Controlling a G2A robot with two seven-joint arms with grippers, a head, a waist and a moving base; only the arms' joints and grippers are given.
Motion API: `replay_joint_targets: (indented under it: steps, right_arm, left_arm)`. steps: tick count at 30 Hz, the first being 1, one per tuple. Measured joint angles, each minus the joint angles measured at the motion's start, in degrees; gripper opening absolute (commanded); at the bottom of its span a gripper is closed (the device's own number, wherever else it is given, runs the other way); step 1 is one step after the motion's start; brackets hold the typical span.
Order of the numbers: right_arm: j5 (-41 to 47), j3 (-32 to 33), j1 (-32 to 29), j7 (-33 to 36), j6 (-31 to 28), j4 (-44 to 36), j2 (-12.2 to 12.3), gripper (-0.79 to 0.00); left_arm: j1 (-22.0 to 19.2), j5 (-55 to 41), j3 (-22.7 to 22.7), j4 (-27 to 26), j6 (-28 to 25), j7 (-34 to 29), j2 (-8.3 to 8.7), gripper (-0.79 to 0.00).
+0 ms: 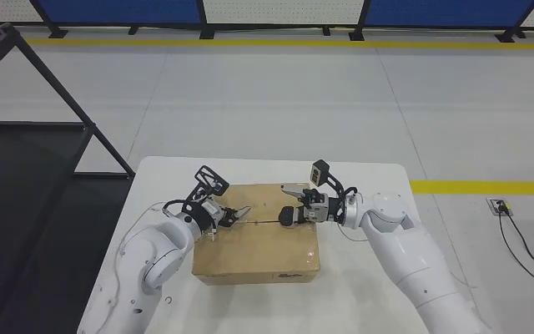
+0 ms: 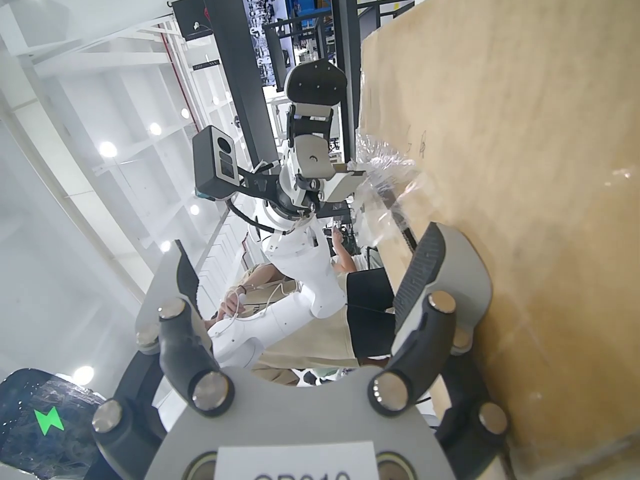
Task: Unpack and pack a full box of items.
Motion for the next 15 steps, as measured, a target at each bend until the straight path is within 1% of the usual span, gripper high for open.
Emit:
replay_joint_targets:
  steps: [7, 15]
  right_arm:
    - [0.2, 0.6, -0.5, -1.8, -0.2, -0.4, 0.2, 0.0]
    - [0.8, 1.3, -0.6, -3.1, -0.1, -0.7, 0.3, 0.0]
  left_arm:
    - [2.0, -1.6, -0.4, -2.8, -1.1, -1.0, 0.22, 0.0]
    - [4.4, -3.1, -1.8, -5.3, -3.7, -6.5, 0.87, 0.0]
